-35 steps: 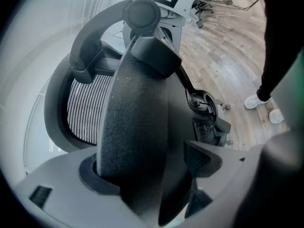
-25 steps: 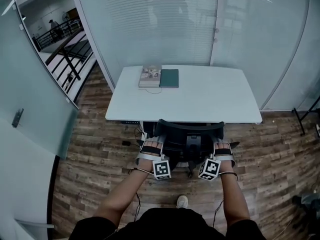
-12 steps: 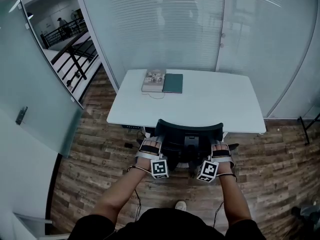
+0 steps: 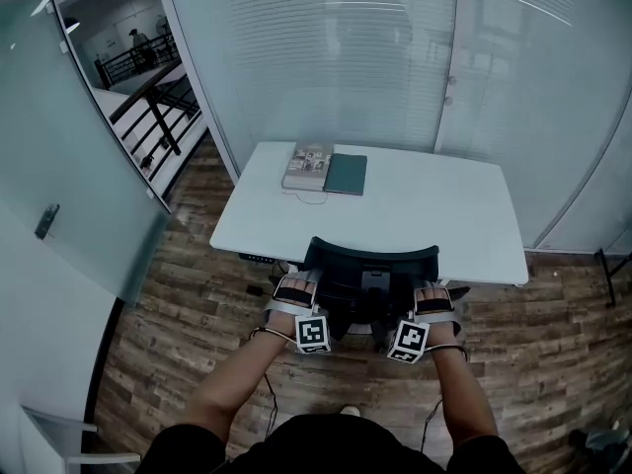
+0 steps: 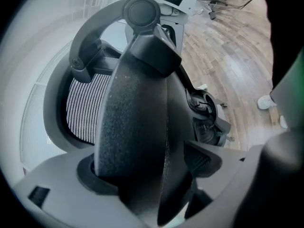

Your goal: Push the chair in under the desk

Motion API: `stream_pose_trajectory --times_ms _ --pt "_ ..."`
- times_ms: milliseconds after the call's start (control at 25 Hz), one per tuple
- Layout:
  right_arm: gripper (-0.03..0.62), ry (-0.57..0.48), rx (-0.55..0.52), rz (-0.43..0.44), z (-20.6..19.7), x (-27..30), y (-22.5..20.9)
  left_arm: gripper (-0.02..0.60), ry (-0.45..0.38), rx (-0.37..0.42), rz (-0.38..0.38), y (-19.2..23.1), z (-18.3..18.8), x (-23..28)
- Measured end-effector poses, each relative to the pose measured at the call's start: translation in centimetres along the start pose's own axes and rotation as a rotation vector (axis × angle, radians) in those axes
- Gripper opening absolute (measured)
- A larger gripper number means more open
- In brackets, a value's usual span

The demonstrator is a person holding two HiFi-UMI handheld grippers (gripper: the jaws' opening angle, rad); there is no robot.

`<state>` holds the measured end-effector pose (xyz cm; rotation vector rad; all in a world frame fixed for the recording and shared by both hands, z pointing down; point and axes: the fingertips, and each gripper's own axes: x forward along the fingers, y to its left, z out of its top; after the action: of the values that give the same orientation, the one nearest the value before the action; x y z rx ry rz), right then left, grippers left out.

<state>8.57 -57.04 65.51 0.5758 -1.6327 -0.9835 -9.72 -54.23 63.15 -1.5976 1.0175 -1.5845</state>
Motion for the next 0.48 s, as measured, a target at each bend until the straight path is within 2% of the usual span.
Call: stream_pose_trajectory --times_ms 480 --pt "0.441 -0.010 0.004 -0.022 0.2 2.7 -2.2 0.423 0.006 0.003 0.005 1.8 -0.9 2.6"
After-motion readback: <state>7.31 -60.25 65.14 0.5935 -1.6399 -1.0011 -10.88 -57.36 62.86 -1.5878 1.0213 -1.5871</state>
